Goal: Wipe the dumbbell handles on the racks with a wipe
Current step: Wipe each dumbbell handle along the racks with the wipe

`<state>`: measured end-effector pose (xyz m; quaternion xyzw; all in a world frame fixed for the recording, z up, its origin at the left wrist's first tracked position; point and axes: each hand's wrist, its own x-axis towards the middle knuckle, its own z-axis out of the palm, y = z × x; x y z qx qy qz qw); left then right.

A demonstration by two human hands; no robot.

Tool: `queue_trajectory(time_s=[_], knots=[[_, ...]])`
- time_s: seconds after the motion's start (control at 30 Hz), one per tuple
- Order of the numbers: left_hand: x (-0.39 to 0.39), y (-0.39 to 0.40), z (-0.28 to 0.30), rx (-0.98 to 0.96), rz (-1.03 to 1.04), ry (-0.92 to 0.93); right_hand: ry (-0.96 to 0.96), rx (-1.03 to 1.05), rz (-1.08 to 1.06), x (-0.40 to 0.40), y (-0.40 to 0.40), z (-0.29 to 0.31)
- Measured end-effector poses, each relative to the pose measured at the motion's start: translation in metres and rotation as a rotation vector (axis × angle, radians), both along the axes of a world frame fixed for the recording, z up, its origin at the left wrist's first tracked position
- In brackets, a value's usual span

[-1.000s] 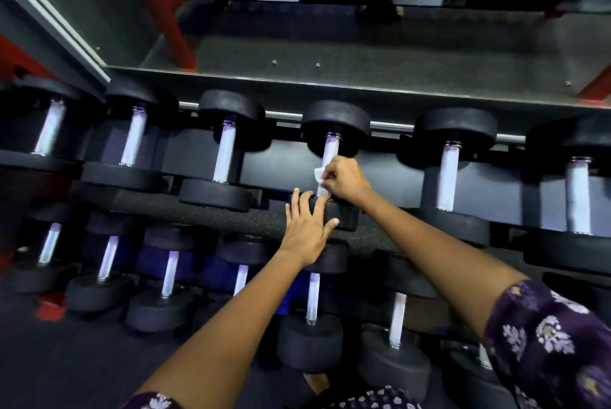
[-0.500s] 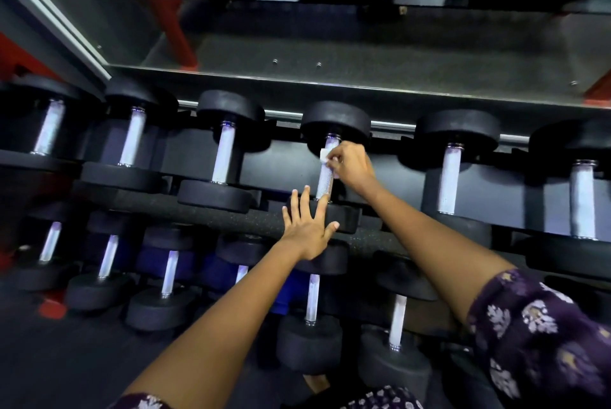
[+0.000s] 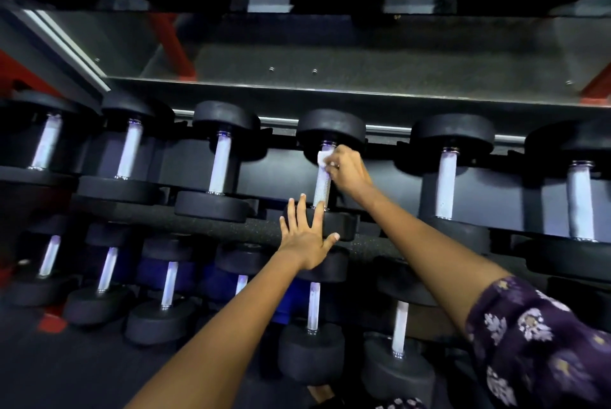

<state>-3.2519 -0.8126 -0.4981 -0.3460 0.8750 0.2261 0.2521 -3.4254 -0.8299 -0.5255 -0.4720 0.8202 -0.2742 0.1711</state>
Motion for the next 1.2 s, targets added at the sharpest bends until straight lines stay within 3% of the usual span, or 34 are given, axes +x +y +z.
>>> queue_trajectory(time_s=[0.13,0.4,0.53,0.67,0.83,0.97,1.13,1.2], knots=[[-0.005,0.003,0.002,-0.025,-0.023,-0.11,0.061,0.044,0.132,0.016,0.018,-0.008],[-0.005,0.0,0.007,0.023,-0.021,-0.106,0.005,-0.14,-0.103,0.01,0.003,-0.01],[-0.005,-0.001,0.006,0.036,-0.034,-0.11,-0.116,-0.226,-0.231,0.015,0.005,-0.01],[-0.005,-0.002,0.005,0.036,-0.038,-0.115,0.175,-0.019,0.04,0.009,0.0,-0.001],[-0.005,-0.002,0.005,0.039,-0.044,-0.117,0.271,0.015,0.052,0.014,0.004,0.005],[-0.005,-0.003,0.005,0.037,-0.047,-0.126,0.566,0.029,0.32,0.0,-0.002,0.008],[-0.006,-0.003,0.006,0.038,-0.041,-0.134,0.706,0.235,0.816,-0.004,0.009,0.001],[-0.005,-0.004,0.005,0.035,-0.041,-0.129,0.755,0.297,0.851,-0.013,0.004,0.007]])
